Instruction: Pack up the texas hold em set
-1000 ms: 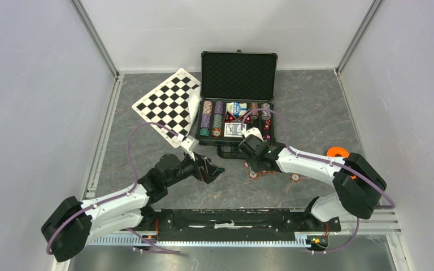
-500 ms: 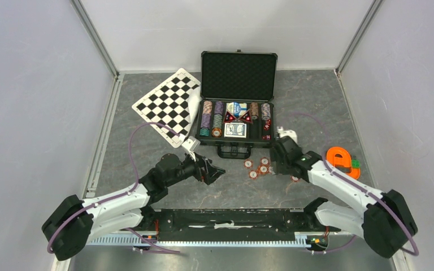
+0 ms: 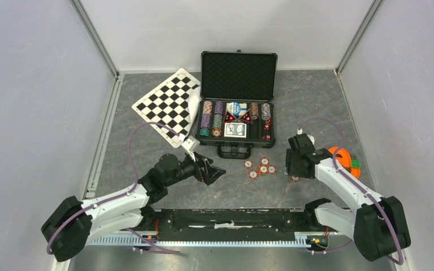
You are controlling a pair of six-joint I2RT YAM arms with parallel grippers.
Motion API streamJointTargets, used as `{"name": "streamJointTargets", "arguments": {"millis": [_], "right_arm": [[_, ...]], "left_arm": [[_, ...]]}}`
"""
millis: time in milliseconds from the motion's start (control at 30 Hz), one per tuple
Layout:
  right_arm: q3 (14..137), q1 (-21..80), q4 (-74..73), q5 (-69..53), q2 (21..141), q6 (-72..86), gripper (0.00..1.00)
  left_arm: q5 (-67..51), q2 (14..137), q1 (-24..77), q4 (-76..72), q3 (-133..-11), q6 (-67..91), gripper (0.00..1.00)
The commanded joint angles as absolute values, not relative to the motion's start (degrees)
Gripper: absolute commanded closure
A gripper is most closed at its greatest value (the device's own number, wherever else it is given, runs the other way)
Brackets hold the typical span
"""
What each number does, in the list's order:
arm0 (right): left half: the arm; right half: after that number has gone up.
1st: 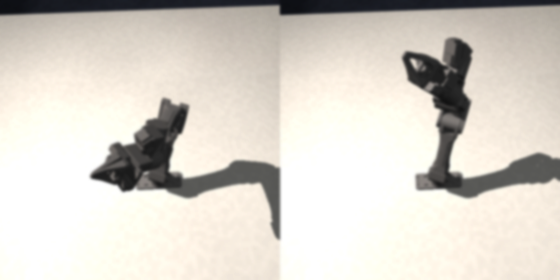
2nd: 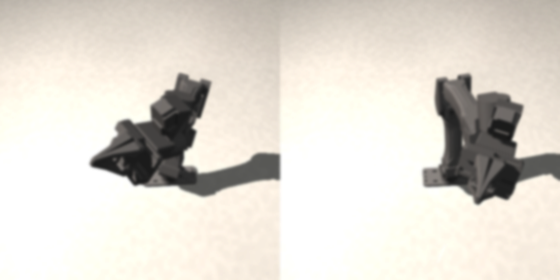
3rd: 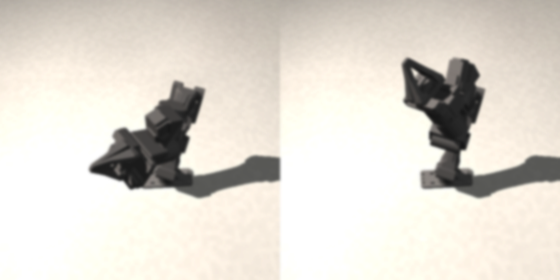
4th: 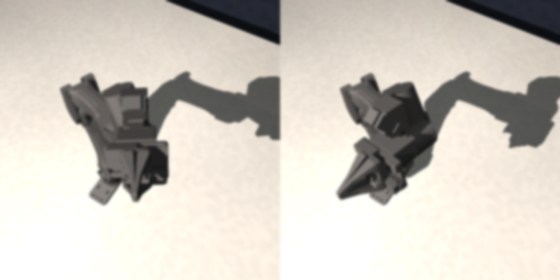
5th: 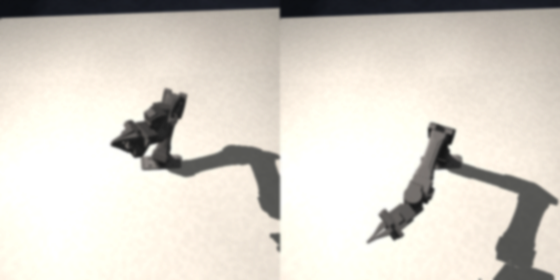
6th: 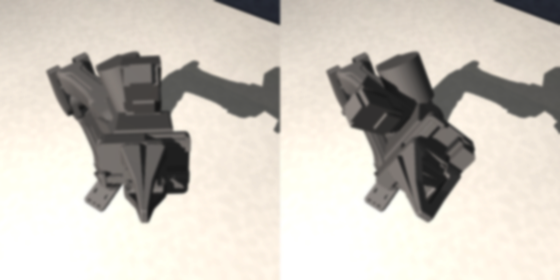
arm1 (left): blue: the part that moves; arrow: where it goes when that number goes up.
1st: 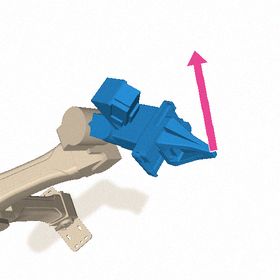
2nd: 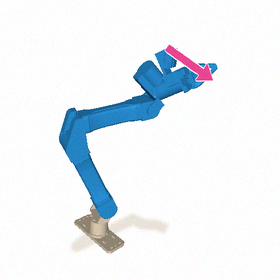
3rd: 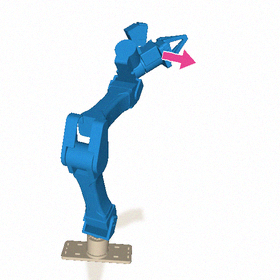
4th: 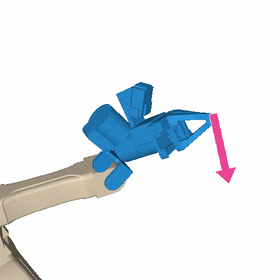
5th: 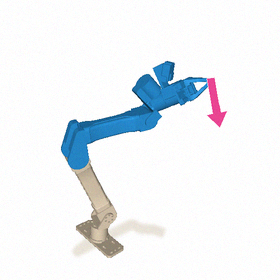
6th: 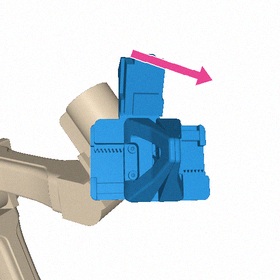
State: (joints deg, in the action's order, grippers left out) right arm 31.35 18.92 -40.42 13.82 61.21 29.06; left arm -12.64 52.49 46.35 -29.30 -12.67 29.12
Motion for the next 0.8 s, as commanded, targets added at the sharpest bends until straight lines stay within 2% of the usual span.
{"name": "streamJointTargets", "arguments": {"millis": [0, 300, 500, 767], "right_arm": [[30.98, 17.76, -39.46, 11.13, 62.23, 28.38, 0.37], [29.95, 14.2, -38.7, 9.31, 65.58, 26.85, 0.47], [29.34, 11.71, -37.96, 6.2, 67.12, 25.76, 0.48], [28.21, 7.44, -36.92, 1.12, 68.84, 22.93, 0.43]], "left_arm": [[-13.78, 51.02, 46.1, -32.18, -11.96, 28.57, 0.0], [-14.05, 50.91, 46.14, -32.49, -11.95, 28.64, 0.0], [-14.0, 50.2, 46.14, -32.45, -11.78, 28.59, 0.0], [-13.92, 49.63, 46.14, -32.12, -11.78, 28.4, 0.0]]}}
